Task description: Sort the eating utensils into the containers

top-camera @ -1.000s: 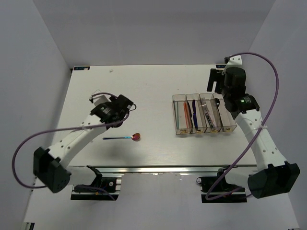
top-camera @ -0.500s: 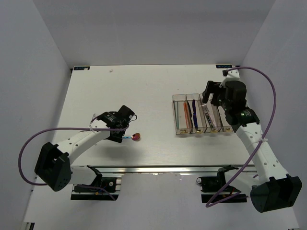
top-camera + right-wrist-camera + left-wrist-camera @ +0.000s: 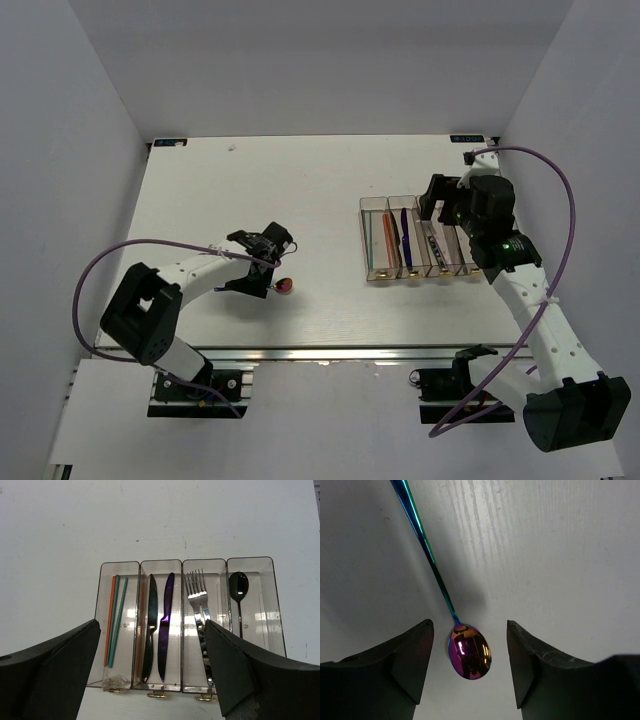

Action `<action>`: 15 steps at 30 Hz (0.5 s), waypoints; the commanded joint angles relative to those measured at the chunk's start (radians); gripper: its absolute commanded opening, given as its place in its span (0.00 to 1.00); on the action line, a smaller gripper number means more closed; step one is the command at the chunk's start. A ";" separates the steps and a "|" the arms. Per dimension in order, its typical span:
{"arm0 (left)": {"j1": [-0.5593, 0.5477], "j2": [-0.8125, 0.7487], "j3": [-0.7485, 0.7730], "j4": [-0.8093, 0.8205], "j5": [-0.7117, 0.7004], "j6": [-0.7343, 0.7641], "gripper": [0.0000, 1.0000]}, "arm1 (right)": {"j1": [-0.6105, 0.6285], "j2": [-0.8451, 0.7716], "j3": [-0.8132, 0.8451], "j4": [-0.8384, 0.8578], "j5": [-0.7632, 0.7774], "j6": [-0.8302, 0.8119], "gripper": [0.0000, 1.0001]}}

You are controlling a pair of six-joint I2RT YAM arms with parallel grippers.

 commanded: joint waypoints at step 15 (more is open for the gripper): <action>0.016 0.124 0.017 -0.003 0.082 0.009 0.66 | 0.007 -0.039 -0.009 0.061 0.033 -0.002 0.89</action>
